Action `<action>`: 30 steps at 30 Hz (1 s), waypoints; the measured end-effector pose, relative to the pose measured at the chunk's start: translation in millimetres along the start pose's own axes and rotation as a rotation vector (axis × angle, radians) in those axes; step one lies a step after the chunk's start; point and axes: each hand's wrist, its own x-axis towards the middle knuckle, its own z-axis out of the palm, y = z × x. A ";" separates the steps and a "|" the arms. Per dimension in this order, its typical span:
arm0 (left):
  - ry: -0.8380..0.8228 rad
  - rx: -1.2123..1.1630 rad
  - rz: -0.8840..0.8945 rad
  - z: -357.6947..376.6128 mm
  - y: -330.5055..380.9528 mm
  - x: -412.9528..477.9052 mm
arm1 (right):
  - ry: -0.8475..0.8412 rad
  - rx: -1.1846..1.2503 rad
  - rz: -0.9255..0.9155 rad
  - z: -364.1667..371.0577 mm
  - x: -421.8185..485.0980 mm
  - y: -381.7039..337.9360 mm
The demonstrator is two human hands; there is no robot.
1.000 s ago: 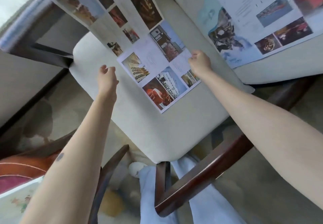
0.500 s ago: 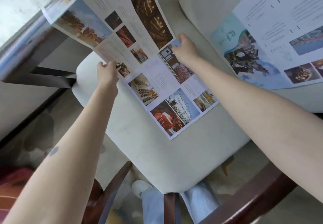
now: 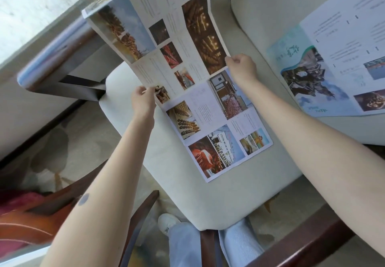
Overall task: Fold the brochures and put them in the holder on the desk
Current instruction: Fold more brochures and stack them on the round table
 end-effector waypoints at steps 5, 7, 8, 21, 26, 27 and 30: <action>0.008 0.072 0.102 -18.0 -23.7 -26.3 | -0.097 0.053 -0.023 -10.7 -42.5 24.0; 0.033 0.063 0.115 -27.2 -31.9 -43.1 | -0.107 0.080 0.024 -13.2 -64.8 34.9; 0.035 0.056 0.118 -32.4 -35.2 -51.8 | -0.117 0.096 0.044 -14.1 -76.6 39.5; 0.042 0.015 0.189 -150.6 -50.1 -161.8 | -0.233 0.185 -0.043 -22.6 -246.7 18.2; 0.053 0.008 0.202 -200.5 -61.1 -190.8 | -0.260 0.280 -0.082 -23.9 -311.4 6.0; 0.055 0.023 0.213 -208.3 -63.4 -196.4 | -0.257 0.298 -0.087 -25.0 -322.6 4.6; 0.057 0.070 0.223 -225.2 -67.2 -216.0 | -0.242 0.329 -0.091 -28.8 -351.1 3.1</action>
